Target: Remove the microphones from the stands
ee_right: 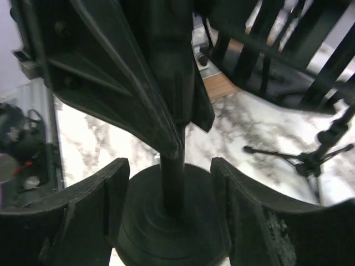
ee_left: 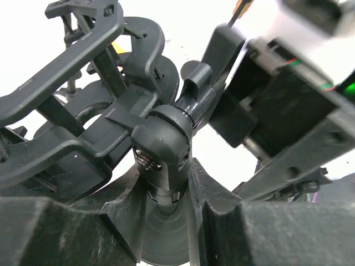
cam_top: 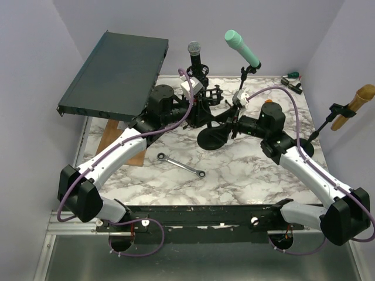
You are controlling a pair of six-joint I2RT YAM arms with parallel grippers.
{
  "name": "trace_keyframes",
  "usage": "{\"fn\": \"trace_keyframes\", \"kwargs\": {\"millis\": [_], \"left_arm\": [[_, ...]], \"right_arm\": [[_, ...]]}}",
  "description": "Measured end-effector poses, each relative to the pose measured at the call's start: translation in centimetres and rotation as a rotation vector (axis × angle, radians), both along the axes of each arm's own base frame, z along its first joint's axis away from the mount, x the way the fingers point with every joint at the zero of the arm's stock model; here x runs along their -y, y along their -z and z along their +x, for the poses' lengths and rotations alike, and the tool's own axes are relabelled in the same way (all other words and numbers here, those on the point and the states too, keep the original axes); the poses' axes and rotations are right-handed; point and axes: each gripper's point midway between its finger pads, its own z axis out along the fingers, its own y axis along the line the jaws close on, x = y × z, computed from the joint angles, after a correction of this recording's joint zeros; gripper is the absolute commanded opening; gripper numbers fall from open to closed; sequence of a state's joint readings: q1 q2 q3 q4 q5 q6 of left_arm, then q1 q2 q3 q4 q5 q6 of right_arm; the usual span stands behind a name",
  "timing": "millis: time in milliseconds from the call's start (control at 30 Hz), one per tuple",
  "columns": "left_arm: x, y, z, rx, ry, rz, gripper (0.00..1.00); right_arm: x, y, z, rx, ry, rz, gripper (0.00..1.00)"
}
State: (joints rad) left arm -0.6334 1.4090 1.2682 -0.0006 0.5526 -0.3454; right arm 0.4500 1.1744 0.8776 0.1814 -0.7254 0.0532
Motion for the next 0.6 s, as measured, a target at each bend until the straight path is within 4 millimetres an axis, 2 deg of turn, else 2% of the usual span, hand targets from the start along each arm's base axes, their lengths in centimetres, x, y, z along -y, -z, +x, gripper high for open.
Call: {"fn": "trace_keyframes", "kwargs": {"millis": [267, 367, 467, 600], "left_arm": [[-1.5, 4.5, 0.8, 0.081, -0.058, 0.097, 0.00], [-2.5, 7.2, 1.0, 0.103, -0.089, 0.136, 0.00], [-3.2, 9.4, 1.5, 0.119, -0.115, 0.167, 0.00], [-3.9, 12.0, 2.5, 0.148, -0.152, 0.189, 0.00]], "right_arm": [[1.2, -1.6, 0.3, 0.111, 0.058, -0.021, 0.79], [1.8, -1.9, 0.2, 0.149, 0.079, -0.040, 0.78], [2.4, -1.3, 0.0, 0.174, 0.090, -0.068, 0.79], [3.0, 0.4, -0.2, 0.181, 0.104, -0.113, 0.79]]}}
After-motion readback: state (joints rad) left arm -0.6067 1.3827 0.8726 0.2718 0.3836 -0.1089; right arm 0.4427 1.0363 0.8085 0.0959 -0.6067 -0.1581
